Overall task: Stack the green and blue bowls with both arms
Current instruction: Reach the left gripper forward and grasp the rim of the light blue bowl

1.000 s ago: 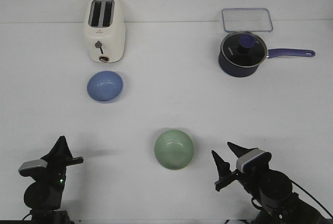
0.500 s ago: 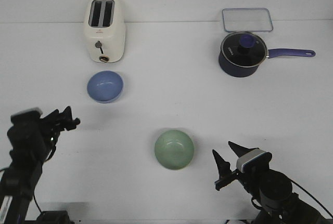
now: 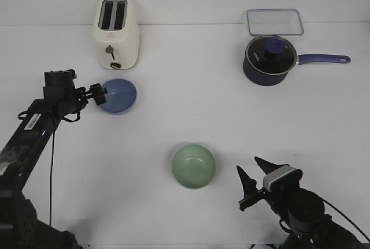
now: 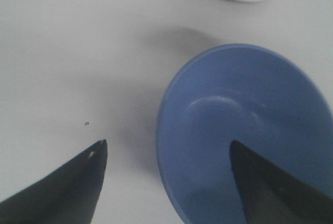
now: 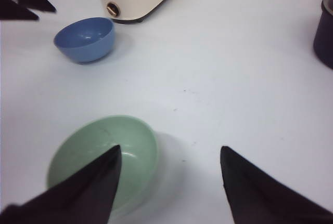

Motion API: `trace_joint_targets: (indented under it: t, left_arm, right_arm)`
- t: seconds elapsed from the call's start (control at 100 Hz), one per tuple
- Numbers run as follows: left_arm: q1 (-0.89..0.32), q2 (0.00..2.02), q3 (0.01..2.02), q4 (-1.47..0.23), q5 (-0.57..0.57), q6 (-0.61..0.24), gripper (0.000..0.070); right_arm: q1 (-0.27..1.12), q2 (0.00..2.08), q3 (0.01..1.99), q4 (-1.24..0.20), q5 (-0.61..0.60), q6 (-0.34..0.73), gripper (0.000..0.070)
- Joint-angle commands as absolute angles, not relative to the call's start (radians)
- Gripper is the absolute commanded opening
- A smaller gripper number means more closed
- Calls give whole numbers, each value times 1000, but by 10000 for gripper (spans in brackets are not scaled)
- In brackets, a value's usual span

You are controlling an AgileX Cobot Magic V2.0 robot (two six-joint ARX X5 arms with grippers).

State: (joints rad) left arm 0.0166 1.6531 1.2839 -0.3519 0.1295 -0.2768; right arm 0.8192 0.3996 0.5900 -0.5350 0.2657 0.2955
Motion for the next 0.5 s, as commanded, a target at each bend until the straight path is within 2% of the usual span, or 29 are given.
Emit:
trace_joint_targets:
  t: [0.0, 0.16, 0.27, 0.32, 0.44, 0.49]
  left_arm:
    - [17, 1713, 1316, -349, 132, -261, 438]
    - [15, 1798, 1319, -329, 132, -249, 431]
    - [12, 1822, 1319, -320, 132, -247, 401]
    - [9, 1824, 1319, -315, 132, -247, 316]
    - [2, 1824, 1319, -305, 132, -241, 4]
    - [-2, 1824, 1319, -307, 132, -237, 10]
  right_arm:
    - [830, 401, 593, -524, 280, 290, 398]
    - [830, 401, 593, -524, 293, 291, 398]
    - [830, 401, 593, -524, 293, 291, 398]
    - [830, 401, 593, -524, 293, 291, 398]
    - [830, 401, 593, -518, 293, 292, 398]
    - [830, 401, 593, -517, 293, 292, 398]
